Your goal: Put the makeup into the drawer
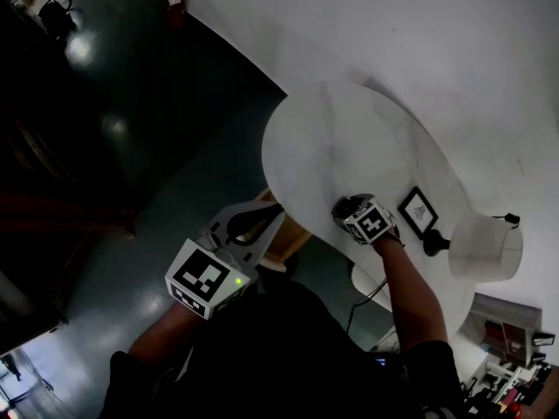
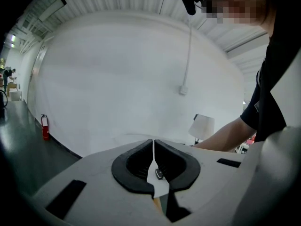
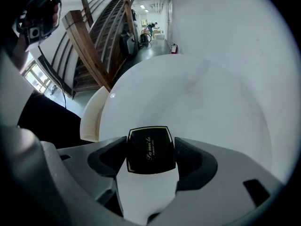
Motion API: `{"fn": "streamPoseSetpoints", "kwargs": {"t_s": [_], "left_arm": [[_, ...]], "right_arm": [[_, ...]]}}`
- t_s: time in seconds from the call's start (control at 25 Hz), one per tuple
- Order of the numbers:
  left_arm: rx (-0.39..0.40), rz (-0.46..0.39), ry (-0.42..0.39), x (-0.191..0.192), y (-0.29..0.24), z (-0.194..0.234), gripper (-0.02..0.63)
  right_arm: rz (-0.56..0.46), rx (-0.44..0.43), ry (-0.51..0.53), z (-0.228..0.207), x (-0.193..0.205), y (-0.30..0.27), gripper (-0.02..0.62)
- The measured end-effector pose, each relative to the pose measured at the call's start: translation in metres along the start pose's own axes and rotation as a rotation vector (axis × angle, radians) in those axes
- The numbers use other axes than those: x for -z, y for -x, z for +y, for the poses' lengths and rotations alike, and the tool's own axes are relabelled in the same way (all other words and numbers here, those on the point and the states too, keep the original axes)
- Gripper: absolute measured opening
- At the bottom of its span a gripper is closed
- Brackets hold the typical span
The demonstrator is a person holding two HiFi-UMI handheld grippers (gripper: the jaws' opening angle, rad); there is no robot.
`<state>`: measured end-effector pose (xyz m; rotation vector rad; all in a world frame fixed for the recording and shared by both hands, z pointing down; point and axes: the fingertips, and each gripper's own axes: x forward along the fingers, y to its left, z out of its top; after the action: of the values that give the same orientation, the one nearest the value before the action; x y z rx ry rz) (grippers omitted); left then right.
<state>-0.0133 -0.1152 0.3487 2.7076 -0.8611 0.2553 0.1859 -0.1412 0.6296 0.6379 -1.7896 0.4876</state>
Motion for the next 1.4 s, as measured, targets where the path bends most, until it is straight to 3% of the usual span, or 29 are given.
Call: {"fn": "streamPoseSetpoints", "kwargs": {"t_s": [0.4, 0.64, 0.72, 1.04, 1.4], "left_arm": [[-0.002, 0.013, 0.000, 0.004, 0.004, 0.000, 0.012], [-0.012, 0.016, 0.007, 0.007, 0.008, 0.002, 0.012], [-0.011, 0.013, 0.010, 0.007, 0.009, 0.002, 0.012], [0.001, -0.005, -0.001, 0.000, 0.012, 0.000, 0.012], [0.020, -0.011, -0.001, -0.001, 0.015, -0.002, 0.012]], "right_arm": [[0.026, -0.004, 0.012, 0.002, 0.007, -0.010, 0.281], [0.066, -0.076, 0.059, 0.021, 0.002, -0.012, 0.281], [0.070, -0.066, 0.056, 0.021, 0.004, -0.012, 0.281], [0.016, -0.036, 0.046, 0.026, 0.004, 0.002, 0.281], [-0.088, -0.013, 0.028, 0.033, -0.022, 0.030, 0.281]]}}
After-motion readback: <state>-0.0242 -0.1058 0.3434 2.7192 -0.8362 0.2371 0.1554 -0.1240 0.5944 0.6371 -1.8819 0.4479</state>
